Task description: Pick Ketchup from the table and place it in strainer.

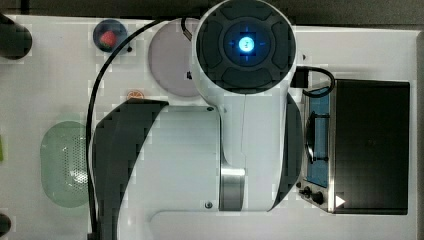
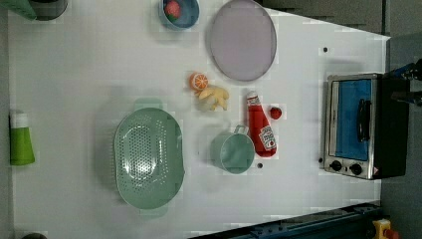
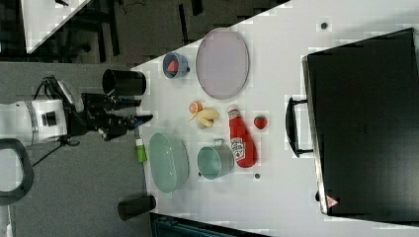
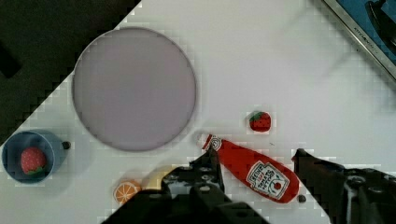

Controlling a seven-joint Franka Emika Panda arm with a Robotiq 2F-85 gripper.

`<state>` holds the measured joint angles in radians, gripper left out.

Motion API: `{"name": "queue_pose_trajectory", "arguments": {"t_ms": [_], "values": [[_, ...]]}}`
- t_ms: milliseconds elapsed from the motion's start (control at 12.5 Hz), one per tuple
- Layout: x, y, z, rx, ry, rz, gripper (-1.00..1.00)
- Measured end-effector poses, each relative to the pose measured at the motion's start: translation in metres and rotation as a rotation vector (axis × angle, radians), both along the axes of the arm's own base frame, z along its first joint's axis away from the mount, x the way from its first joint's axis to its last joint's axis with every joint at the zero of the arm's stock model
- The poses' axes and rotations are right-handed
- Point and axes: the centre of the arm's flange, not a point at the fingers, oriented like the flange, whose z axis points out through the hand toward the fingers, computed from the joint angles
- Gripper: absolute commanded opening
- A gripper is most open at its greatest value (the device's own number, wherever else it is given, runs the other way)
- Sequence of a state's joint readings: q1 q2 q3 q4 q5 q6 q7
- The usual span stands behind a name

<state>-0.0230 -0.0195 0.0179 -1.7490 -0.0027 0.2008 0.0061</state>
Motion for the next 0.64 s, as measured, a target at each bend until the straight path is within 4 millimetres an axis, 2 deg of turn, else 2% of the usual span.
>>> {"name": "queue_pose_trajectory", "arguments": {"t_ms": [240,480,640], "values": [[-0.053,-0.003,-0.017,0.011,0.142,-0.017,0.99],[-0.062,-0.002,-0.019,0.018,0.131,-0.009,1.00],[-0.062,0.000,-0.038,0.013,0.119,0.042,1.00]]}}
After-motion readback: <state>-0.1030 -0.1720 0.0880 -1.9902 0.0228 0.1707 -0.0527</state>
